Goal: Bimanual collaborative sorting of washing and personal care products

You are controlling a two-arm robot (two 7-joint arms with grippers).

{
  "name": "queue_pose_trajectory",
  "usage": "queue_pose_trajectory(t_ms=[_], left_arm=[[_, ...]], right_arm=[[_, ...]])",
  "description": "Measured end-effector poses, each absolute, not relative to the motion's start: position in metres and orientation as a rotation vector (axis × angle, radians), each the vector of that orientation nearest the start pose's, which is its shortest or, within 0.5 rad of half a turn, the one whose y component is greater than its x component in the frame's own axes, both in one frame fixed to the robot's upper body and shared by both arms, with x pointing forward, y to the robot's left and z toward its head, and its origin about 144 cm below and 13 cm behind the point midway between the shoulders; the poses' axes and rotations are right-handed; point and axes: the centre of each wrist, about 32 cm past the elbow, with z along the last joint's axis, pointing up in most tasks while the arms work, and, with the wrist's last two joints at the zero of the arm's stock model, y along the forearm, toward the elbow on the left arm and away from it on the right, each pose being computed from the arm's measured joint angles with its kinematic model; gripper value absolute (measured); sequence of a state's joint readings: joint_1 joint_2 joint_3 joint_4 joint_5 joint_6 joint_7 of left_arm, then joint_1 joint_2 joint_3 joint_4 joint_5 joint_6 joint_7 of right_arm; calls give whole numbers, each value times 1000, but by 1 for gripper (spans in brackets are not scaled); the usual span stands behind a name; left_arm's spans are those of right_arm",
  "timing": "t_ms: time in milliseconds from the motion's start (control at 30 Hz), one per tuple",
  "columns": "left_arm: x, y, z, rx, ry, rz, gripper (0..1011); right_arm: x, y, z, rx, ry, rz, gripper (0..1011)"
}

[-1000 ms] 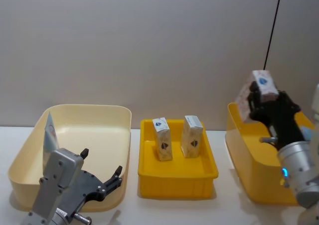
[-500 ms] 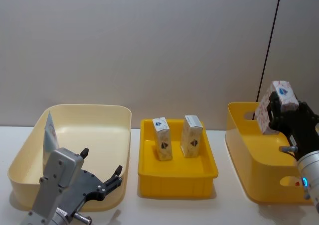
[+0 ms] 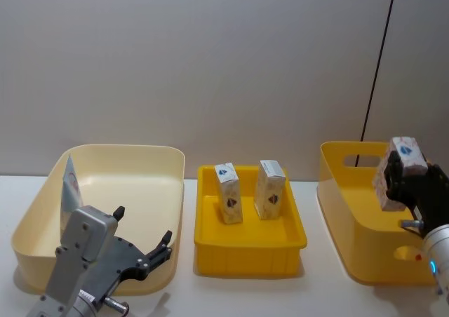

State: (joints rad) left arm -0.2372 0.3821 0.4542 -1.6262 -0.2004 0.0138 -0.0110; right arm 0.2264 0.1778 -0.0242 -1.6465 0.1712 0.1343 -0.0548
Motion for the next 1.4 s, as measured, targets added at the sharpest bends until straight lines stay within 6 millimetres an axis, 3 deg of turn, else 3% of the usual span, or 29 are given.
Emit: queue_pose_trajectory(t_ms=[567, 1033, 1267, 1400], left_arm=[[492, 198, 1204, 61, -268, 1124, 1003], [492, 198, 1204, 61, -268, 1124, 1003], [492, 198, 1204, 61, -268, 1124, 1003], [492, 198, 1204, 61, -268, 1124, 1003]], right_arm=[[517, -269, 1232, 18, -83, -1648, 415], [519, -269, 1227, -14, -68, -1662, 861], [519, -269, 1227, -16, -67, -1662, 1001], [518, -269, 1227, -3, -78, -1645, 1001]])
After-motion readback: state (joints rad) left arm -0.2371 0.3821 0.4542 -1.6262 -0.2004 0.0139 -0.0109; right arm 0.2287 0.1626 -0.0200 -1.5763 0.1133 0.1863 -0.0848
